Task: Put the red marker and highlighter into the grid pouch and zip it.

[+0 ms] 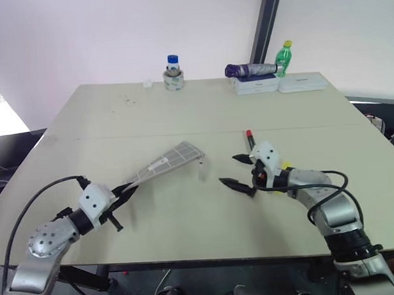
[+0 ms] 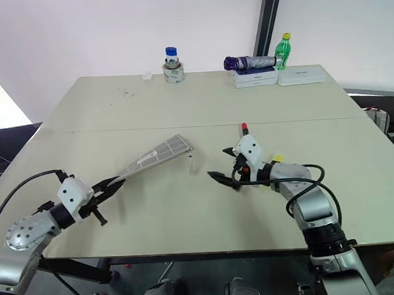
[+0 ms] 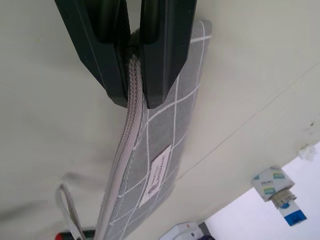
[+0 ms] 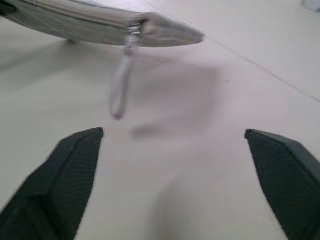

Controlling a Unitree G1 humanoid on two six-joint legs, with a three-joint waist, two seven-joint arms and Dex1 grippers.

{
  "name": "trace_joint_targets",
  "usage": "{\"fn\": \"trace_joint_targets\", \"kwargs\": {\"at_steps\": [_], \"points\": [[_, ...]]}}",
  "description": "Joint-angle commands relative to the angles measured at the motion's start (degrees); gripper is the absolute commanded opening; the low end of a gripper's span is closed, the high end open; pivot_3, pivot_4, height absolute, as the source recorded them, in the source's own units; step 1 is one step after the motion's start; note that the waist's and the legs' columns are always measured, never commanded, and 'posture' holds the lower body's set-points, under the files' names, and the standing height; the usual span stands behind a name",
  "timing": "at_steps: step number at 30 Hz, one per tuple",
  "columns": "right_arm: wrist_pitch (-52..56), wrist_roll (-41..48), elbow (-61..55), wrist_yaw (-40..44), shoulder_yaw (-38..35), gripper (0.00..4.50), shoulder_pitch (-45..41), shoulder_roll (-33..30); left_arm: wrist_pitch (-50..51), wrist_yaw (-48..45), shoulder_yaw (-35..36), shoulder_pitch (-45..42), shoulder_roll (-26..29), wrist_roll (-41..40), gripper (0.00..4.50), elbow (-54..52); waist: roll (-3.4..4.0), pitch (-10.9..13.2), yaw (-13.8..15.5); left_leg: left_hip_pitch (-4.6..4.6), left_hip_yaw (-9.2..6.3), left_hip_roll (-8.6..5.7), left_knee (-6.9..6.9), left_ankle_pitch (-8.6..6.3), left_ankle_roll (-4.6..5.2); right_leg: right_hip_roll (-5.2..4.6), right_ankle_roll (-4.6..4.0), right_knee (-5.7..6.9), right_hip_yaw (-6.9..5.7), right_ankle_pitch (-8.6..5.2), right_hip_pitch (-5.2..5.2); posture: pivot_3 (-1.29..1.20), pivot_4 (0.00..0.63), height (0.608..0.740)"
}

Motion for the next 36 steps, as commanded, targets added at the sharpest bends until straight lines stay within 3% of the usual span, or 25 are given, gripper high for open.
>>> {"fn": "trace_joint_targets", "kwargs": {"at_steps": [1,10,11,13,19,20,25,31,36], "points": [[0.3,0.0,-2.9,-3.3,2.2,4.46,-0.8,3.4,1.8,0.8,2.2,-0.2,-0.7,0.5,0.0,-3.6,0.0,0.0,0.0,0.0,0.0,0.0,-0.01,0.0,0.0,0.0,0.0,0.0,0.0,0.0,-0.01,0.0,0.15,0.737],[-1.6,-1.4,3.1,-12.7,2.6,4.46,-3.9,12.9,3.1,-0.5,3.4,-0.8,-1.9,1.6,0.0,-5.4,-0.01,0.0,0.2,-0.03,0.0,-0.01,-0.01,0.01,-0.02,0.0,0.0,0.0,0.01,0.0,-0.03,0.0,0.15,0.737],[-1.4,-1.1,3.4,-12.9,2.2,4.22,-4.1,13.2,3.3,-0.5,3.5,-0.9,-2.1,1.5,0.0,-5.5,-0.01,0.0,0.2,-0.04,0.0,-0.01,-0.01,0.01,-0.02,0.0,0.0,-0.01,0.01,0.0,-0.03,0.0,0.15,0.737],[-0.1,0.1,3.5,-12.3,1.8,3.6,-4.3,13.5,3.6,-0.5,3.6,-1.0,-2.4,1.7,0.0,-5.6,-0.01,0.0,0.1,-0.06,0.0,-0.02,0.0,0.01,-0.01,-0.01,0.0,-0.03,0.01,0.0,-0.03,0.0,0.15,0.737],[1.5,-0.1,1.7,-13.0,3.2,0.38,-2.8,13.7,3.9,-0.1,2.9,-1.5,-3.8,2.8,0.0,-5.8,-0.01,0.0,-0.1,-0.04,0.0,-0.01,-0.03,0.01,-0.01,0.0,-0.01,-0.02,0.01,0.0,-0.04,0.0,0.15,0.737],[1.8,0.0,1.3,-13.1,3.4,0.03,-2.5,13.7,3.9,0.0,2.8,-1.6,-4.1,3.1,0.0,-5.8,-0.01,0.0,-0.1,-0.05,0.0,-0.01,-0.03,0.01,-0.01,0.0,-0.01,-0.02,0.01,0.0,-0.04,0.0,0.15,0.737],[2.3,-1.7,-2.0,-12.4,5.9,0.03,-3.2,11.8,3.9,0.7,2.0,-2.2,-5.3,5.8,0.0,-5.4,0.0,0.0,-0.1,-0.05,0.0,-0.01,-0.03,0.01,-0.01,0.0,-0.01,-0.02,0.01,0.0,-0.05,0.0,0.15,0.737],[-2.4,-16.1,-0.4,-12.7,16.5,0.03,-7.4,4.3,4.0,3.3,-1.4,-4.1,-7.7,12.3,0.0,-5.7,-0.01,0.0,0.1,-0.05,0.0,-0.02,-0.02,0.0,-0.01,-0.01,-0.01,-0.02,0.01,0.0,-0.06,0.0,0.15,0.737],[-3.7,-19.8,1.5,-13.9,18.6,0.03,-8.7,5.7,5.2,4.5,-3.3,-4.6,-10.0,14.2,0.0,-7.1,-0.02,0.0,0.0,-0.06,0.01,-0.01,-0.06,0.01,-0.02,0.0,0.0,-0.02,0.01,0.0,-0.09,0.0,0.15,0.737]]}}
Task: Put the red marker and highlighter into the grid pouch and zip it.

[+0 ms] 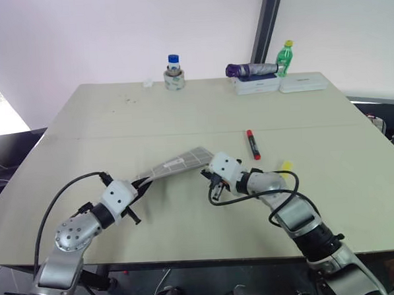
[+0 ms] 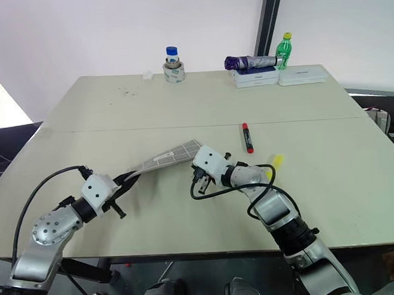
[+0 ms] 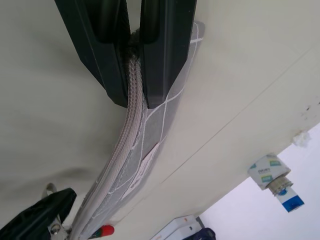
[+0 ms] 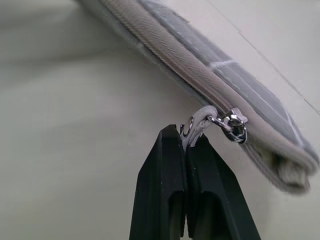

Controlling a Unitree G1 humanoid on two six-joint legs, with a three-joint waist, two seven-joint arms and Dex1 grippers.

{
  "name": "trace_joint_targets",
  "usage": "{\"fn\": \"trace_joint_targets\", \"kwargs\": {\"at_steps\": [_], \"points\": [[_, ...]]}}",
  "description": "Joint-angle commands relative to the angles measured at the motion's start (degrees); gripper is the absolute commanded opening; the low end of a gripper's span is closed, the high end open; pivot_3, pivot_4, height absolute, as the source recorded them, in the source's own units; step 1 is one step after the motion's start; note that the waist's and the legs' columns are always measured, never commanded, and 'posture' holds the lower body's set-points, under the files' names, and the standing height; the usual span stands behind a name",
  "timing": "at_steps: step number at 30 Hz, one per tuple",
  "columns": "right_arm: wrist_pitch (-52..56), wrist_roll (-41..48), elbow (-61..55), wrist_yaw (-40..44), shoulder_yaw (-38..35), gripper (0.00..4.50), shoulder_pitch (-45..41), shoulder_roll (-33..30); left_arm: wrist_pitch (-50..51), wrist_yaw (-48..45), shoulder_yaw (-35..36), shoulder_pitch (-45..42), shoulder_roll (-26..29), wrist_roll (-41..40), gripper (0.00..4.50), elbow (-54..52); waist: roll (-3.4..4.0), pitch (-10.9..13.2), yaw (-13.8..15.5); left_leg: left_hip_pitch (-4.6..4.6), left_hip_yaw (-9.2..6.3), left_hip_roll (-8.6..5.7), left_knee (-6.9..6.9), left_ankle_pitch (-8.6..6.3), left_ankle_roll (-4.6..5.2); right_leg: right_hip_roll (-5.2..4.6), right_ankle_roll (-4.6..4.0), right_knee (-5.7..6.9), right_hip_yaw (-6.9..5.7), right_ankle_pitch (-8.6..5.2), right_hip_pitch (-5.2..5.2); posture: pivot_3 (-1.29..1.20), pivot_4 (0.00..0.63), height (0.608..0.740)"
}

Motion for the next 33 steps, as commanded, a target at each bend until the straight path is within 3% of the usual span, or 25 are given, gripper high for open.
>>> {"fn": "trace_joint_targets", "kwargs": {"at_steps": [1,10,24,33], "points": [[-3.0,-3.0,-0.3,-0.1,2.4,0.03,-2.2,1.1,0.6,1.1,-1.4,-0.5,-1.3,1.5,0.0,-3.4,0.0,0.0,-0.1,0.0,0.0,0.0,0.0,0.0,0.0,0.0,0.0,0.0,0.0,0.0,0.0,0.0,0.15,0.737],[-8.2,-5.5,-0.6,2.9,7.6,0.03,-4.1,5.0,1.4,2.7,-4.8,0.5,-4.2,5.3,0.0,-5.8,0.0,0.0,0.0,0.0,0.0,0.01,0.01,0.0,0.0,0.02,0.0,0.0,0.0,0.0,0.01,0.0,0.15,0.737],[-24.1,-12.9,9.2,7.2,14.2,0.03,-11.5,8.5,9.1,10.6,-7.0,-8.3,-12.0,10.6,0.0,-1.4,-0.03,0.0,0.0,0.0,-0.01,0.0,0.07,0.01,0.0,0.03,0.01,0.01,0.0,0.01,0.05,0.0,0.15,0.737],[-25.8,-14.4,12.9,8.0,11.3,0.03,-12.7,8.0,5.3,6.3,-8.0,-5.1,-7.9,11.6,0.0,-3.4,-0.03,0.0,-0.1,0.01,-0.02,0.01,0.06,0.01,-0.01,0.02,0.01,0.01,0.0,0.01,0.05,0.0,0.15,0.737]]}}
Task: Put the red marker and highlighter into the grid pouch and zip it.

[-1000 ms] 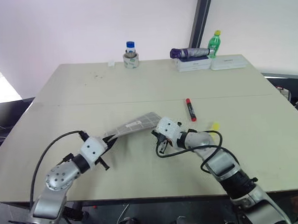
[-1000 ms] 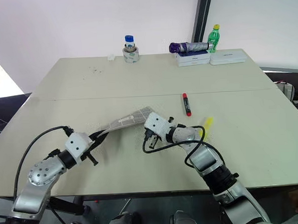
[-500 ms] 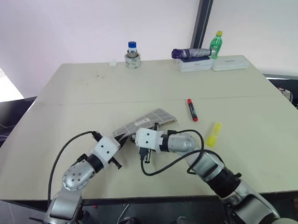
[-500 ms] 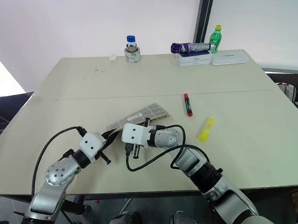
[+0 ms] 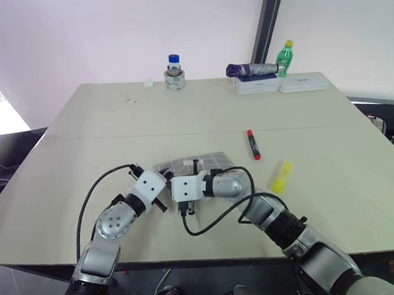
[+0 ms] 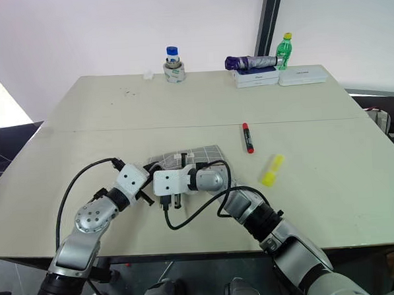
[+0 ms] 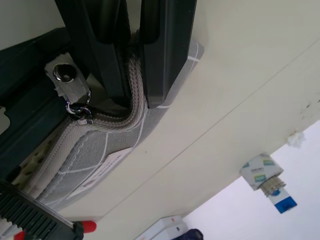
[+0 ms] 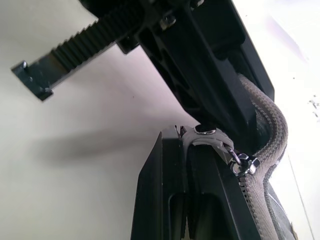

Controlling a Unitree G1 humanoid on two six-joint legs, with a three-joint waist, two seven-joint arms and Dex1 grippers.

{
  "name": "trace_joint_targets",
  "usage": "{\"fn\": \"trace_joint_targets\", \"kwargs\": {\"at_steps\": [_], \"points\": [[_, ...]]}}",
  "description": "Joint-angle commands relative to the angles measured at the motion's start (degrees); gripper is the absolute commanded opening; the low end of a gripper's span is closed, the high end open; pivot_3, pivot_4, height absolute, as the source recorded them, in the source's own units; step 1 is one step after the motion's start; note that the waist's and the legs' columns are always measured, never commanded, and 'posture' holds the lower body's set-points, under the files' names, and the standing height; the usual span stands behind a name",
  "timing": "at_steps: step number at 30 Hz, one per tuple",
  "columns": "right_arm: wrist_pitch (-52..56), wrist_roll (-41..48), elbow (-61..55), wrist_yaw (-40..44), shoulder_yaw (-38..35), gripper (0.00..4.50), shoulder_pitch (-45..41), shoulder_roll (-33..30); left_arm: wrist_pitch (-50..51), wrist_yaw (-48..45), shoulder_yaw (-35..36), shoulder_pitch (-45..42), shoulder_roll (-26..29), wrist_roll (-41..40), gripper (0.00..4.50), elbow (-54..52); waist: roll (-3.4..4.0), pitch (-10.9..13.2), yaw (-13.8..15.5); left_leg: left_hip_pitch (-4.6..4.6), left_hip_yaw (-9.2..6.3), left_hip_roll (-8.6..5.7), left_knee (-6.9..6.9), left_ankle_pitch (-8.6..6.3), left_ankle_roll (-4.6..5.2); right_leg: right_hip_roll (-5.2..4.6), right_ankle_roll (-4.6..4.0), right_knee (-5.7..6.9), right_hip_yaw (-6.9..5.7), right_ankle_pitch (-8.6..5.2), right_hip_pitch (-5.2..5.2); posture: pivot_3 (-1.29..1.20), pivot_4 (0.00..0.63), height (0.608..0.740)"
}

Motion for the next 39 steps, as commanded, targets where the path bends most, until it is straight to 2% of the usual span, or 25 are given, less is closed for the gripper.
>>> {"fn": "trace_joint_targets", "kwargs": {"at_steps": [1,5,9,19,24,27,30,34,39], "points": [[-2.0,1.0,-1.0,0.9,-1.3,0.03,-2.1,0.9,-3.8,-2.2,-0.5,1.7,2.5,0.5,0.0,-3.0,0.0,0.0,-0.1,0.0,0.0,0.0,-0.01,0.0,0.0,0.0,0.0,0.0,0.0,0.0,0.0,0.0,0.15,0.737],[-2.4,1.1,-1.3,1.9,-1.7,0.03,-1.9,0.2,-7.3,-3.5,-0.1,4.1,6.2,1.7,0.0,-3.2,0.01,0.0,-0.2,0.01,0.0,0.02,-0.05,0.01,-0.02,0.0,-0.01,0.0,0.0,0.0,-0.03,0.0,0.15,0.737],[-4.6,0.6,-1.8,2.5,-0.5,0.03,-1.7,0.5,-8.2,-3.5,-0.7,4.5,6.6,2.1,0.0,-2.2,0.01,0.0,0.0,0.0,0.0,0.01,-0.04,0.0,-0.02,-0.03,-0.01,0.0,0.0,0.0,-0.02,0.0,0.15,0.737],[-7.9,-1.4,-2.5,5.4,2.4,0.03,-0.9,1.4,-5.4,-3.1,-5.0,2.0,1.9,5.2,0.0,-1.1,0.01,0.0,0.0,0.0,0.0,0.0,-0.02,0.01,-0.01,-0.02,-0.01,0.0,0.0,0.0,-0.02,0.0,0.15,0.737],[-7.8,-2.2,-2.3,4.9,1.0,0.03,-0.9,1.3,-5.0,-3.2,-3.2,2.4,1.5,4.0,0.0,-1.5,0.01,0.0,0.0,0.0,0.0,0.01,-0.01,0.01,-0.01,-0.01,-0.01,0.0,0.0,0.0,-0.01,0.0,0.15,0.737],[-5.4,0.2,-2.9,4.8,-1.9,0.03,-0.6,1.6,-5.1,-3.4,-1.1,2.9,2.0,2.3,0.0,-1.6,0.0,0.0,0.0,0.0,0.0,0.01,-0.02,0.01,-0.02,-0.01,-0.01,0.0,0.0,0.0,-0.01,0.0,0.15,0.737],[-3.9,3.7,-5.0,6.4,-4.6,0.85,0.5,0.9,-4.3,-3.6,0.6,3.0,1.8,0.2,0.0,-2.1,0.0,0.0,0.0,0.0,-0.01,0.01,-0.02,0.01,-0.02,-0.01,-0.01,0.0,0.0,0.0,-0.01,0.0,0.15,0.737],[1.3,7.9,-11.3,12.6,-5.7,2.72,3.4,-3.2,-3.2,-3.5,3.4,3.1,1.4,-3.5,0.0,-2.2,0.0,0.0,0.1,0.0,-0.01,0.01,-0.01,0.0,-0.01,-0.03,-0.01,0.0,0.0,0.0,0.0,0.0,0.15,0.737],[8.7,14.6,-17.4,15.5,-12.1,2.72,5.7,-8.3,-2.3,-3.4,6.3,2.6,1.6,-7.4,0.0,-0.9,-0.01,0.0,0.1,0.0,-0.03,0.01,0.01,0.0,0.0,-0.03,-0.01,0.0,0.0,0.0,0.01,0.0,0.15,0.737]]}}
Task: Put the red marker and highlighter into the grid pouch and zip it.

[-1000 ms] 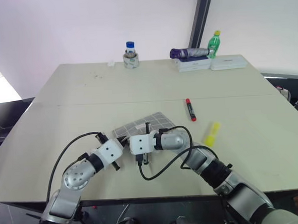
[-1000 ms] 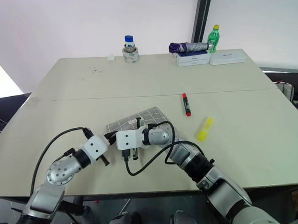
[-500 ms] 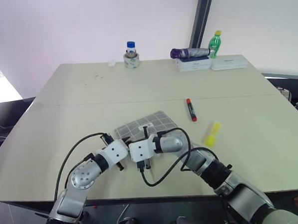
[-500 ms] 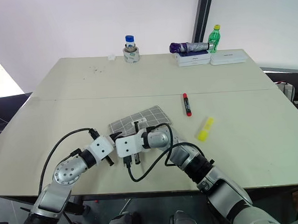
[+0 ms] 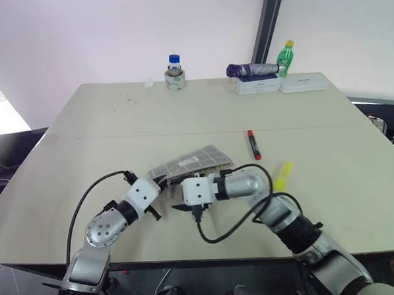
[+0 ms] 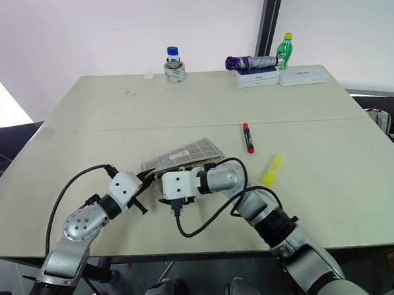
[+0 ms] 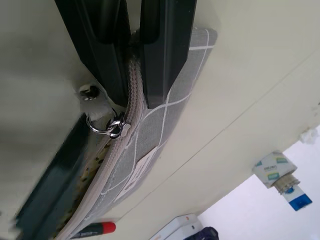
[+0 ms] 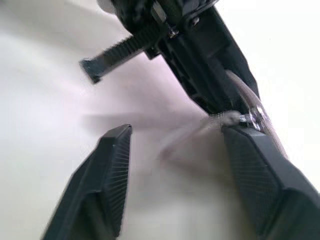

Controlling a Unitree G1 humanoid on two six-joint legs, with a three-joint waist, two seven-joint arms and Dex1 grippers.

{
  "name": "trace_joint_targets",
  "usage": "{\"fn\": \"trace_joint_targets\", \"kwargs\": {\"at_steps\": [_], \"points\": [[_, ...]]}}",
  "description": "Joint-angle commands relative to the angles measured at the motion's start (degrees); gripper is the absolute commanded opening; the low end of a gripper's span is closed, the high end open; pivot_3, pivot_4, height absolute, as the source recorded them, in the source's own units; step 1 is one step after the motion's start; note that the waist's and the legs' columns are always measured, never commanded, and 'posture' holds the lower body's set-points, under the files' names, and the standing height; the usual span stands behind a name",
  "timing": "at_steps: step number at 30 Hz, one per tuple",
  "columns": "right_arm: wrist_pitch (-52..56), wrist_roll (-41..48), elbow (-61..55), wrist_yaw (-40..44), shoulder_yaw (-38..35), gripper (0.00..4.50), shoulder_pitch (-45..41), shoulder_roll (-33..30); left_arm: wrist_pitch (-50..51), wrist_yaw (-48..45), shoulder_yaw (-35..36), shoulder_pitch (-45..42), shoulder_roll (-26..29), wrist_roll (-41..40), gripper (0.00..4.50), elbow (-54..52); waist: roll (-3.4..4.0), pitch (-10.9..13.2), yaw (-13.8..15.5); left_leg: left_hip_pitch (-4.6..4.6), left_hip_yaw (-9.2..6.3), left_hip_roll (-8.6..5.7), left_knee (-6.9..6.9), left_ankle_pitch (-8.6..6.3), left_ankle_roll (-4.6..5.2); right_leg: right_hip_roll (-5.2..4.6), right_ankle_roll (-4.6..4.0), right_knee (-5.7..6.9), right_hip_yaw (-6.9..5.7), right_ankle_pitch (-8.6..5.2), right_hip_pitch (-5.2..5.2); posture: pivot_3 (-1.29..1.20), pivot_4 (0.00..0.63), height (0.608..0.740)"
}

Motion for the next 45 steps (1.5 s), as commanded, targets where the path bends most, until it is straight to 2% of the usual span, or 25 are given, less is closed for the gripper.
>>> {"fn": "trace_joint_targets", "kwargs": {"at_steps": [1,4,6,10,13,15,19,24,28,34,45], "points": [[5.1,5.9,-5.0,0.6,-6.9,2.72,0.8,-2.0,1.0,0.3,3.4,-0.6,-0.2,-3.5,0.0,-0.4,0.0,0.0,0.0,0.01,-0.01,0.0,0.0,0.0,0.0,0.0,0.0,0.0,0.0,0.0,0.01,0.0,0.15,0.737],[12.4,10.7,-7.2,-0.5,-13.3,2.72,2.2,-4.4,2.7,0.7,5.2,-0.9,-0.7,-6.0,0.0,-0.4,-0.01,0.0,0.0,0.0,-0.01,0.0,-0.01,0.0,0.0,0.0,0.0,0.0,0.0,0.0,0.0,0.0,0.15,0.737],[16.1,10.1,-7.4,-5.2,-17.2,2.72,3.1,-5.2,2.9,0.6,5.7,-0.9,-0.6,-6.8,0.0,-0.4,-0.01,0.0,0.1,0.0,-0.01,0.0,-0.01,0.0,0.0,0.0,0.0,-0.01,0.0,0.0,0.0,0.0,0.15,0.737],[28.3,10.9,-11.6,-16.5,-26.0,2.72,8.5,-2.8,2.3,0.7,6.1,-0.8,-0.6,-7.3,0.0,-0.3,-0.02,0.0,0.2,0.0,-0.01,0.0,-0.04,0.0,0.0,0.0,0.0,-0.01,-0.01,0.0,0.0,0.0,0.15,0.737],[34.5,10.9,-19.4,-22.3,-29.6,3.6,16.9,-1.1,0.8,0.4,5.6,-1.0,-0.5,-6.9,0.0,0.6,-0.02,0.0,0.3,-0.02,-0.01,-0.01,-0.08,0.0,0.0,-0.01,0.0,-0.05,-0.01,-0.01,-0.01,0.0,0.15,0.737],[37.9,9.2,-23.9,-27.8,-31.3,4.48,21.2,0.6,0.0,0.1,5.1,-1.2,-0.3,-6.4,0.0,1.3,-0.01,0.0,0.2,-0.02,-0.01,-0.01,-0.12,0.0,0.0,-0.01,0.01,-0.06,-0.01,-0.01,-0.03,0.0,0.15,0.737],[43.7,6.5,-32.0,-36.1,-30.8,4.48,26.6,3.8,-1.6,-0.4,4.7,-1.9,-0.4,-6.4,0.0,2.8,-0.01,0.0,-0.1,-0.03,-0.01,-0.01,-0.09,0.0,-0.01,0.01,0.0,-0.04,0.0,0.0,-0.06,0.0,0.15,0.737],[49.4,3.3,-35.2,-46.6,-31.8,4.48,24.9,10.2,-2.5,-0.8,3.9,-2.7,-0.5,-6.0,0.0,3.7,-0.01,0.0,0.1,-0.03,-0.02,0.0,-0.1,0.0,-0.03,0.04,0.0,-0.04,0.0,-0.01,-0.07,0.0,0.15,0.737],[58.2,1.7,-32.1,-52.2,-33.8,4.48,23.3,14.1,-2.9,-1.1,3.3,-2.9,-0.2,-5.7,0.0,3.8,-0.02,0.0,0.2,-0.11,-0.02,-0.03,-0.09,0.0,-0.02,0.03,0.0,-0.05,0.01,-0.01,-0.1,0.0,0.15,0.737],[61.0,1.9,-29.7,-56.8,-37.5,4.48,20.3,16.8,-3.3,-1.1,3.4,-2.8,0.2,-5.2,0.0,3.9,-0.02,0.0,0.0,-0.15,-0.02,-0.02,-0.11,0.0,-0.02,0.04,0.0,-0.05,0.0,-0.01,-0.17,0.0,0.15,0.737],[64.5,4.7,-26.7,-58.0,-39.5,4.48,18.5,21.2,-3.3,-0.7,3.1,-2.1,-0.2,-4.7,0.0,2.9,-0.02,0.0,-0.1,-0.15,-0.01,-0.01,-0.14,0.0,-0.02,0.07,0.01,-0.05,0.01,-0.02,-0.18,0.0,0.15,0.737]]}}
